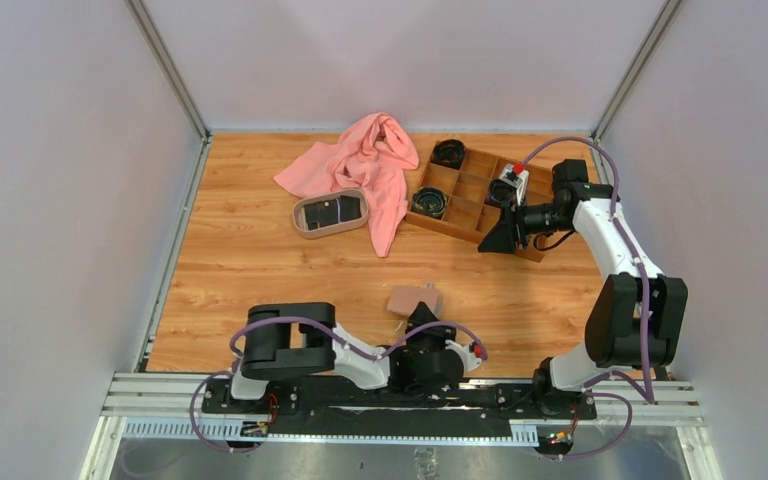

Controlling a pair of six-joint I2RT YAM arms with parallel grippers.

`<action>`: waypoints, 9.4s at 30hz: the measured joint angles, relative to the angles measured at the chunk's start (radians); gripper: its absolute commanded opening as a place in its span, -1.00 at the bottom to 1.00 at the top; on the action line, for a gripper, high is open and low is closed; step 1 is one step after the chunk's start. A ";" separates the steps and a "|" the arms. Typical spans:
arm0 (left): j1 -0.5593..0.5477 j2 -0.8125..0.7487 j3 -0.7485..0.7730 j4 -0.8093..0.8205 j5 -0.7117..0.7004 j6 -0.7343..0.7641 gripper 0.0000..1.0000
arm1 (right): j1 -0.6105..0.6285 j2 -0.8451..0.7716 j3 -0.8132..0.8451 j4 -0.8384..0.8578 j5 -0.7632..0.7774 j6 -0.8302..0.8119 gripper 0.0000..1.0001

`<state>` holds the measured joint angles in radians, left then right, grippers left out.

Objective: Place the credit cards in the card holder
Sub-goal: Close the card holder at the center of the board.

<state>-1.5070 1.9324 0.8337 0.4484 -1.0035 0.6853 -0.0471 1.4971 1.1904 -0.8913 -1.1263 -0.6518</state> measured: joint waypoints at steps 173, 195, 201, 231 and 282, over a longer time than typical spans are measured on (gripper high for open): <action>0.692 -0.206 -0.381 0.438 1.362 -1.403 -0.92 | 0.513 0.149 -0.112 0.097 0.319 -0.059 0.08; 0.685 -0.196 -0.428 0.536 1.357 -1.473 -0.91 | 0.511 0.297 -0.172 0.133 0.258 0.108 -0.73; 0.685 -0.203 -0.451 0.580 1.359 -1.484 -0.72 | 0.508 0.309 -0.121 0.080 0.271 0.074 -0.95; 0.733 -0.967 -0.706 0.304 1.245 -1.221 0.76 | 0.610 0.456 0.286 -0.307 0.529 -0.588 0.14; 0.851 -0.019 -0.066 0.208 1.772 -1.243 -0.46 | 0.625 -0.080 -0.404 0.332 0.414 -0.716 -0.73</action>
<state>-0.6556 1.9137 0.7677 0.6559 0.7685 -0.5575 0.5781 1.4174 0.7864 -0.5594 -0.7120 -1.3674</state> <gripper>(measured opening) 0.290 0.140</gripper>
